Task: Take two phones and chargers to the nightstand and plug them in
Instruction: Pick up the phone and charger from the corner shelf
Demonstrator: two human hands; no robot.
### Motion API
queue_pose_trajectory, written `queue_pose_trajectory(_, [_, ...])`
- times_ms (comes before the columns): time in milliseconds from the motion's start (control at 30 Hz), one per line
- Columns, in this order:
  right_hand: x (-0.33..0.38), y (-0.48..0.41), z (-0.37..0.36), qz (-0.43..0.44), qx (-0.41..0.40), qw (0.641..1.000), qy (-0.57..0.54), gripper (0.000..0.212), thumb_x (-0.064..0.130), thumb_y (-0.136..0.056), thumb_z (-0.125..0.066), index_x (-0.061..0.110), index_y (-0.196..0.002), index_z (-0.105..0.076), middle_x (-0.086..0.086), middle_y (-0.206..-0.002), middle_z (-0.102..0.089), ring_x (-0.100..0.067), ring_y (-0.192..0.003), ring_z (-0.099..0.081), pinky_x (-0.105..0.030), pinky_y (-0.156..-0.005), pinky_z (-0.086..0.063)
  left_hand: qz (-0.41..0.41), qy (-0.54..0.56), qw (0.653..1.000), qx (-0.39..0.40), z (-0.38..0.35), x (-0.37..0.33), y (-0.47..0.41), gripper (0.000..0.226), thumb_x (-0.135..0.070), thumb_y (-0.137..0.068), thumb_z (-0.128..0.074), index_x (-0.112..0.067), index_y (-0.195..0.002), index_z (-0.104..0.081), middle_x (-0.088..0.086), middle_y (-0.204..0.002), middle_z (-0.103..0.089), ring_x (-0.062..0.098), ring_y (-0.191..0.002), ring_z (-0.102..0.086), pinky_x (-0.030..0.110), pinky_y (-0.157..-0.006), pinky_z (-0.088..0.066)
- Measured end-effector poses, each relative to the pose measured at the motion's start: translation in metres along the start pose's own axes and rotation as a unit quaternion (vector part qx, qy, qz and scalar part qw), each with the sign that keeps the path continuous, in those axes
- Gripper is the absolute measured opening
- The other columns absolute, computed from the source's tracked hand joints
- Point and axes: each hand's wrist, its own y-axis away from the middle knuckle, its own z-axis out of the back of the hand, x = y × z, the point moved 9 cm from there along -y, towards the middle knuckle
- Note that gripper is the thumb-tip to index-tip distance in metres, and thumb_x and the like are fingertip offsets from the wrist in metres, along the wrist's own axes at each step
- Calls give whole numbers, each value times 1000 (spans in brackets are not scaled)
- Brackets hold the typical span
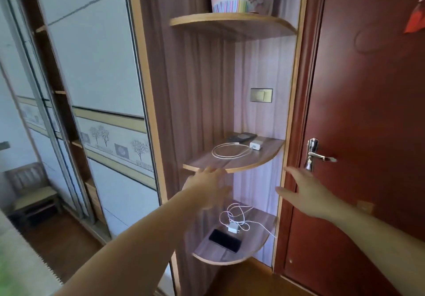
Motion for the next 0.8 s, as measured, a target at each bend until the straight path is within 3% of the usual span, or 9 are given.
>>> queue_pose_trajectory(267, [-32, -134, 11, 42, 0, 999, -17, 61, 44, -89, -60, 21, -142, -41, -9, -146, -39, -22, -133, -39, -25, -97, -30, 33, 6, 999, -24, -2, -4, -124, 57, -55, -93, -48, -31, -145, -37, -2, -152, -37, 28, -136, -36, 47, -104, -38])
queue_pose_trajectory(500, [-54, -227, -17, 40, 35, 999, -2, 70, 46, -87, -62, 18, -146, -36, -11, -150, -35, -25, -132, -42, -31, -104, -33, 24, 8, 1000, -5, -36, 17, -224, 51, -49, -94, -43, -45, -144, -34, -2, -144, -43, 28, -133, -38, 48, -105, -38])
queue_pose_trajectory(567, [-60, -259, -25, 44, 30, 999, 4, 66, 43, -86, -64, 16, -142, -41, -13, -146, -41, -25, -130, -43, -31, -103, -36, 18, 2, 1000, 18, -50, 26, -259, 49, -45, -93, -39, -41, -142, -38, 1, -142, -44, 31, -132, -39, 50, -105, -38])
queue_pose_trajectory(700, [-75, -329, -44, 21, 30, 999, 11, 69, 43, -85, -65, 12, -143, -42, -12, -144, -44, -24, -134, -39, -29, -105, -33, 57, 86, 995, -3, -64, 62, -328, 53, -57, -92, -47, -31, -138, -46, 1, -142, -46, 29, -127, -45, 47, -104, -40])
queue_pose_trajectory(800, [-77, -368, -59, 30, 37, 999, 21, 58, 44, -85, -65, 14, -134, -51, -5, -131, -57, -19, -116, -53, -31, -94, -43, 41, 85, 996, 12, -79, 74, -371, 54, -50, -93, -51, -28, -142, -44, 2, -145, -46, 29, -126, -48, 45, -103, -43])
